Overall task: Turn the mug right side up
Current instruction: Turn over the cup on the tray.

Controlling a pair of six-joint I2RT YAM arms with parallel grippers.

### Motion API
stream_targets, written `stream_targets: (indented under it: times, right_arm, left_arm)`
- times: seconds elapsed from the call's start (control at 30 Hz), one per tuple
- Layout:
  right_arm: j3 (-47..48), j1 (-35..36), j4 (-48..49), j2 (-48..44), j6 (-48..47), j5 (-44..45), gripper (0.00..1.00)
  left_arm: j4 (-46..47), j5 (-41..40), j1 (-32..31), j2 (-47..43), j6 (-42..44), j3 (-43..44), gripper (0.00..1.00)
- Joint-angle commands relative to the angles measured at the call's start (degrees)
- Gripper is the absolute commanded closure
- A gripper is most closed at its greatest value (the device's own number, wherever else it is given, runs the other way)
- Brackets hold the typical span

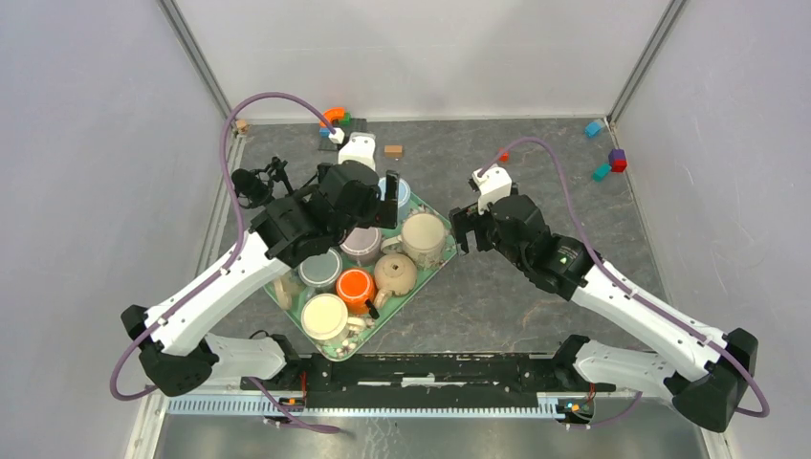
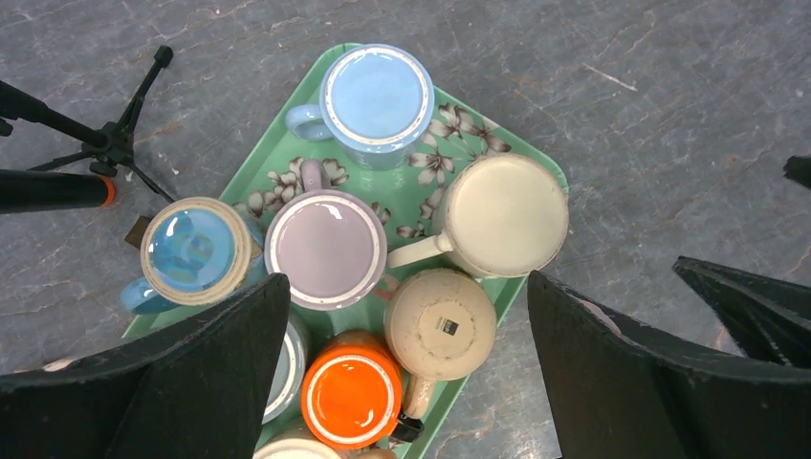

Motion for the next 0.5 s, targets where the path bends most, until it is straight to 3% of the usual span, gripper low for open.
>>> stream_targets:
  times: [0.0,0.2,0.47]
  right_arm:
    - [-0.18,-0.21,1.36,-1.15,0.14,1.81,0.02]
    - [2.31,-0.19,-0.63,1.13,3.32,-2.07,0.02]
    - [-3.04,-0.24,2.00,-1.59,1.81,-1.53,0.02]
  left_arm:
    - [0.97,0.73,0.22,-0.72,4.29,-1.52,0.00]
    - [7.54,5.65,0.27,-2.26,10.00,-8.43,0.00]
    - [15.74,11.38,0.74,-1.91,14.97,-14.50,0.00]
